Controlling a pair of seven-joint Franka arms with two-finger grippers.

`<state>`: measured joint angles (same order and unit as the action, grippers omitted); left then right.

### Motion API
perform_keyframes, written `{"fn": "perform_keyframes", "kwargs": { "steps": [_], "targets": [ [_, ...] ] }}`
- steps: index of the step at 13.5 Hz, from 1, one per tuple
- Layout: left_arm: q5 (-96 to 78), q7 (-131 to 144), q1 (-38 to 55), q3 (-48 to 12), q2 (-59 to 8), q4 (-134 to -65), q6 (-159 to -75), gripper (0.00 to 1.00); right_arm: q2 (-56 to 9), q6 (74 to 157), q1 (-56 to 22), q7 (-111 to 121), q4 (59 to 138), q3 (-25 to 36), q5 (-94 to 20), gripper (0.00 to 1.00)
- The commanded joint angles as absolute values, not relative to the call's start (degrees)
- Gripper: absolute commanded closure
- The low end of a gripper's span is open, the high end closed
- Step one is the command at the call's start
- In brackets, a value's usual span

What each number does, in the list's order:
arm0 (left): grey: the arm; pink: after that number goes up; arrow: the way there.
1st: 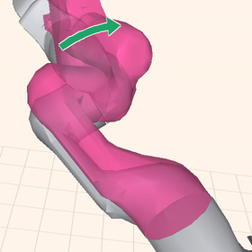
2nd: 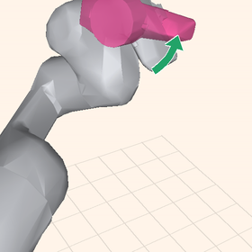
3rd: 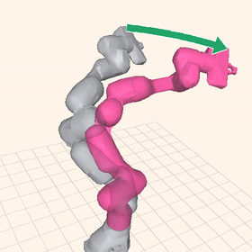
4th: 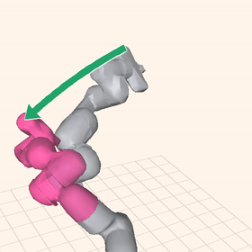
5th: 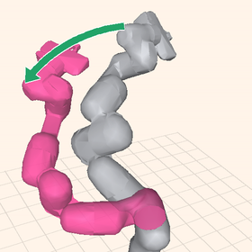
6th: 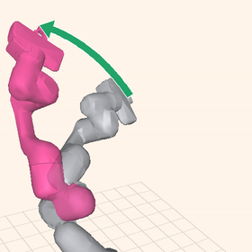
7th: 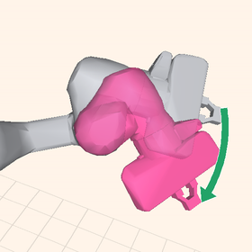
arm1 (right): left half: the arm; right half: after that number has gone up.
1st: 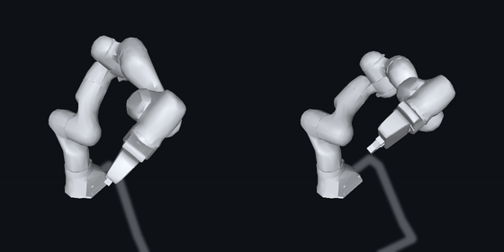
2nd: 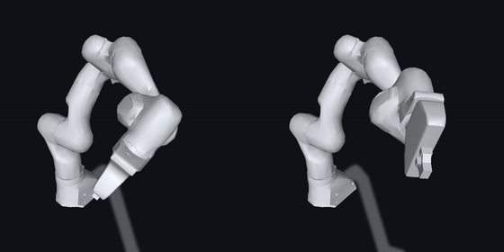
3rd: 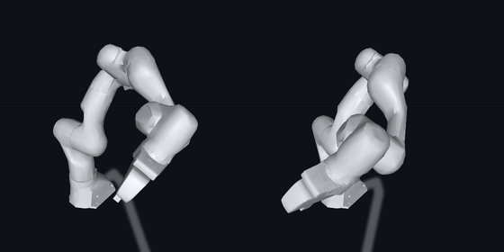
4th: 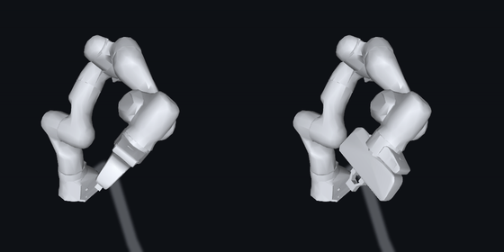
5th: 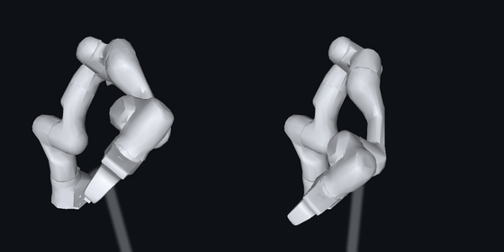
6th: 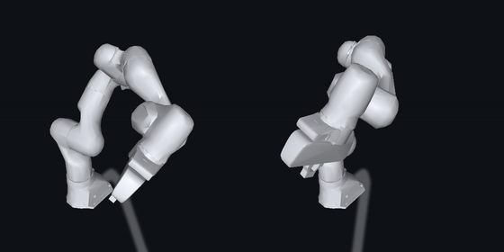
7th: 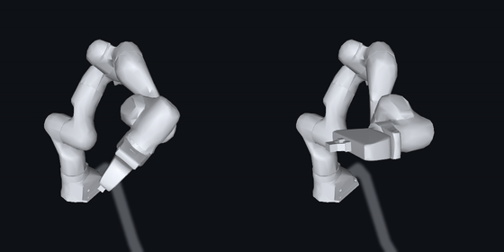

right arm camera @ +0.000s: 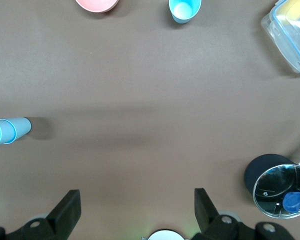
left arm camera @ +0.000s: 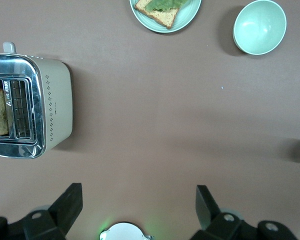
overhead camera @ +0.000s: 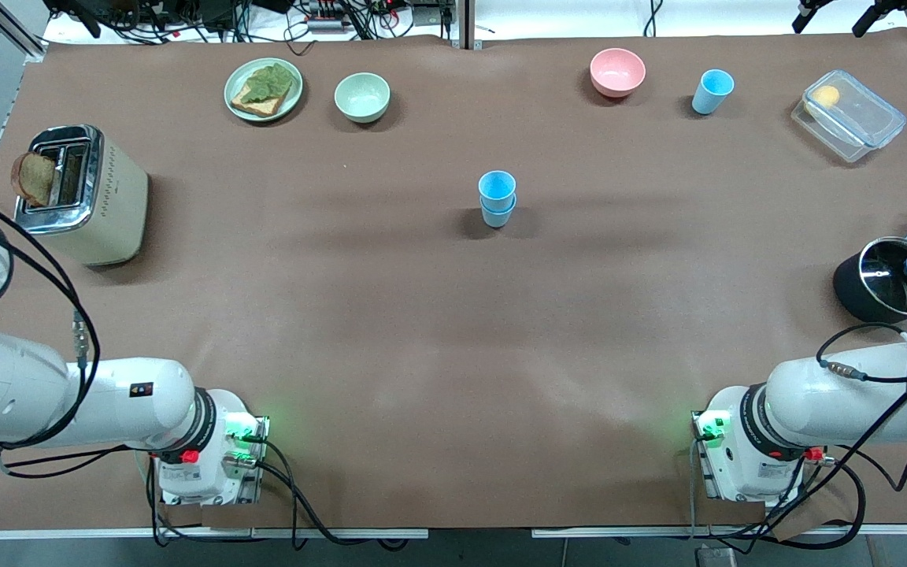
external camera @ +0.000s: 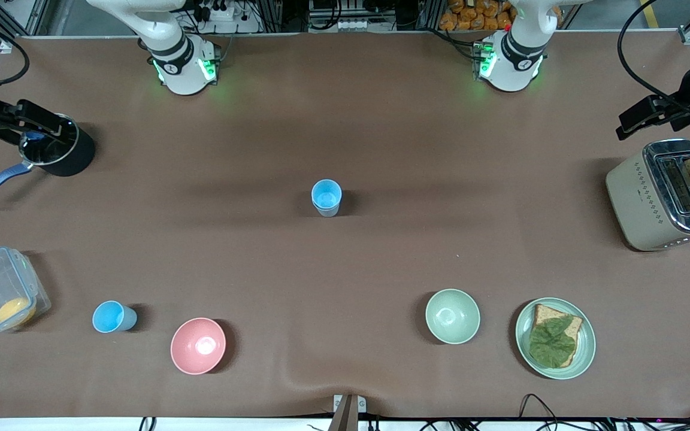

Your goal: Stack blue cups with both arms

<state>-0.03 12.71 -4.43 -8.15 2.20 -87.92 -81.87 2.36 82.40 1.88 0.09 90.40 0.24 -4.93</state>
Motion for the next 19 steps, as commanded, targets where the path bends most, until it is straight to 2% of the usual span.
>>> {"fn": "perform_keyframes", "kwargs": {
  "steps": [1, 19],
  "targets": [
    [-1.1, 11.0, -5.1, -8.4, 2.6, -88.4, -82.1, 0.00, 1.6, 81.7, 2.1, -0.7, 89.2, -0.1, -5.4, 0.00],
    [-1.1, 11.0, -5.2, -8.4, 2.5, -88.5, -82.5, 0.00, 1.6, 81.5, 1.2, -0.8, 90.5, -0.2, -5.4, 0.00]
  ]
}}
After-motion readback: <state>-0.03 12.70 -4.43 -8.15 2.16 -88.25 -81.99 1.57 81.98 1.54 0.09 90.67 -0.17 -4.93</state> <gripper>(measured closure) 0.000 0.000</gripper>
